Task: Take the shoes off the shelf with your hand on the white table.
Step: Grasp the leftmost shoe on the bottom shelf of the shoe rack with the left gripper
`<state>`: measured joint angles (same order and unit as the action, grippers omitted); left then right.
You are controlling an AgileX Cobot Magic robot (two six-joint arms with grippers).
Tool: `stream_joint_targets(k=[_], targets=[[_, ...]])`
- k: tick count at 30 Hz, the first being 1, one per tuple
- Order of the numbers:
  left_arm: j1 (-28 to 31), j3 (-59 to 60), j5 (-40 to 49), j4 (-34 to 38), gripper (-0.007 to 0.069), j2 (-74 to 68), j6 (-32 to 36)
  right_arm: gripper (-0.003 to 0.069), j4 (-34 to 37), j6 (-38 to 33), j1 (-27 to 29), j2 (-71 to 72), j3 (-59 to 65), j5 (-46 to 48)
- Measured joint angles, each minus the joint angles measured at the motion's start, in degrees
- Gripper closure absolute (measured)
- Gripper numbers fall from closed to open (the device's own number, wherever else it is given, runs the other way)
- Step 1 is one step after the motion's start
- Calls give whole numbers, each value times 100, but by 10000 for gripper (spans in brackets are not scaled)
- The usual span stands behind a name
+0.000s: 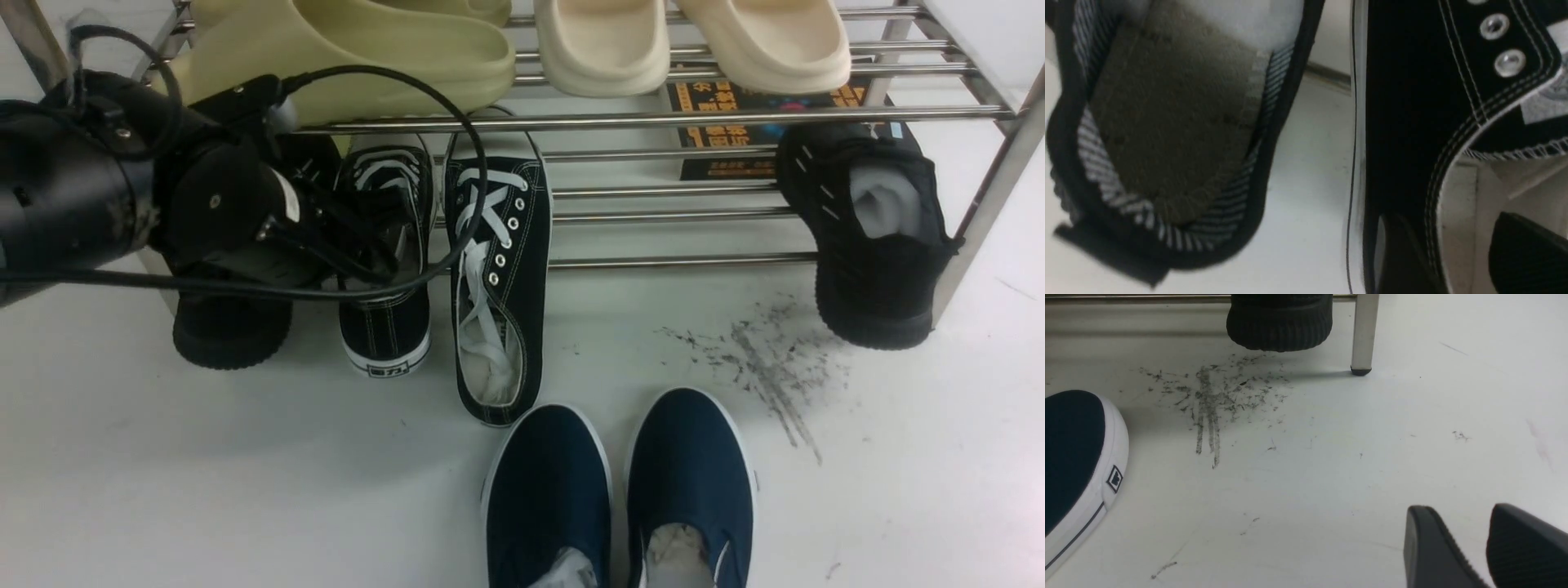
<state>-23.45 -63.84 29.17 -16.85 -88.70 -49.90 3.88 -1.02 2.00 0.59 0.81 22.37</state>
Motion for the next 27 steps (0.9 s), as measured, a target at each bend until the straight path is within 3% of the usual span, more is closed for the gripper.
stream_joint_targets(k=[12,16,18,20,27], targets=[[0,-8,-220,-45,303,-613,-6,422,0,0,0,0,-4,0],[0,-8,-194,-66,412,-635,-6,422,0,0,0,0,-4,0],[0,-8,-193,-85,548,-595,-6,422,0,0,0,0,-4,0],[0,-8,-186,-61,596,-524,-6,422,0,0,0,0,-4,0],[0,-1,533,651,616,299,173,422,0,0,0,0,-4,0]])
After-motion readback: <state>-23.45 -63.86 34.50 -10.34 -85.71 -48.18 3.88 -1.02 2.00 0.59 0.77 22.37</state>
